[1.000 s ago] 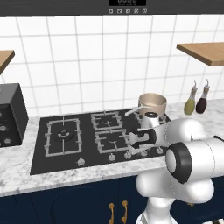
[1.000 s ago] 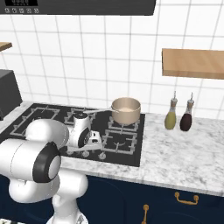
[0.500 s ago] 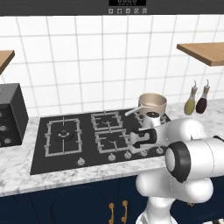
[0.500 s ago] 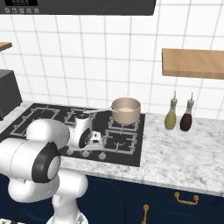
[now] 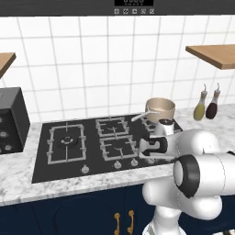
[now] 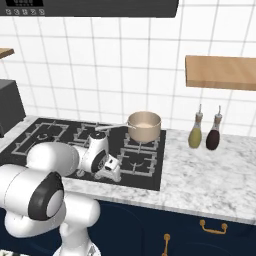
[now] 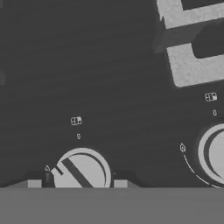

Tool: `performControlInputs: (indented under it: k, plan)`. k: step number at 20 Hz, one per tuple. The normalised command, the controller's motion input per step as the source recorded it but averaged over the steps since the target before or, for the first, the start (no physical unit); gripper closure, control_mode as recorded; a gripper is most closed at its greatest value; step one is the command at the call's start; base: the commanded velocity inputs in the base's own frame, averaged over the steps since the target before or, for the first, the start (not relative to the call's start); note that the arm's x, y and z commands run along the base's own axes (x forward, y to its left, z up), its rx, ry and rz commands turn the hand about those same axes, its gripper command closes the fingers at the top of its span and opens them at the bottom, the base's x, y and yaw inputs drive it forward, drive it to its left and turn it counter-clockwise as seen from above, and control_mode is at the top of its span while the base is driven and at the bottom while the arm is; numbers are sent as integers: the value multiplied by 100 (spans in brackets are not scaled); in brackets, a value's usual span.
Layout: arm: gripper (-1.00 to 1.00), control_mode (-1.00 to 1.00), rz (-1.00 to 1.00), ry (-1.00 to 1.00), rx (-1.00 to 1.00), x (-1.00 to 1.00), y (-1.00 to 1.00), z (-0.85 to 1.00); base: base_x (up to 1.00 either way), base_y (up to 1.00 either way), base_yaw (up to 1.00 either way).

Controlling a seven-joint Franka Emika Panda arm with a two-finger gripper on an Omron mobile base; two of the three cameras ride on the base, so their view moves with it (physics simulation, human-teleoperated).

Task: Turn off the rear right burner of the stove.

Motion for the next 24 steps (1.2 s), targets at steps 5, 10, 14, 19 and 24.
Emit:
performControlInputs:
  k: [5, 10, 14, 19, 24]
  plan:
    - [100, -100, -65, 0, 11, -37, -51, -12, 0, 0, 0]
    - [100, -100, -60, -1, 8, -7, -41, 0, 0, 0, 0]
    - [100, -100, -67, 0, 5, 0, -34, 0, 0, 0, 0]
    - [100, -100, -80, 0, 7, 0, -36, 0, 0, 0, 0]
    - [100, -100, -19, 1, 2, -12, -9, -3, 0, 0, 0]
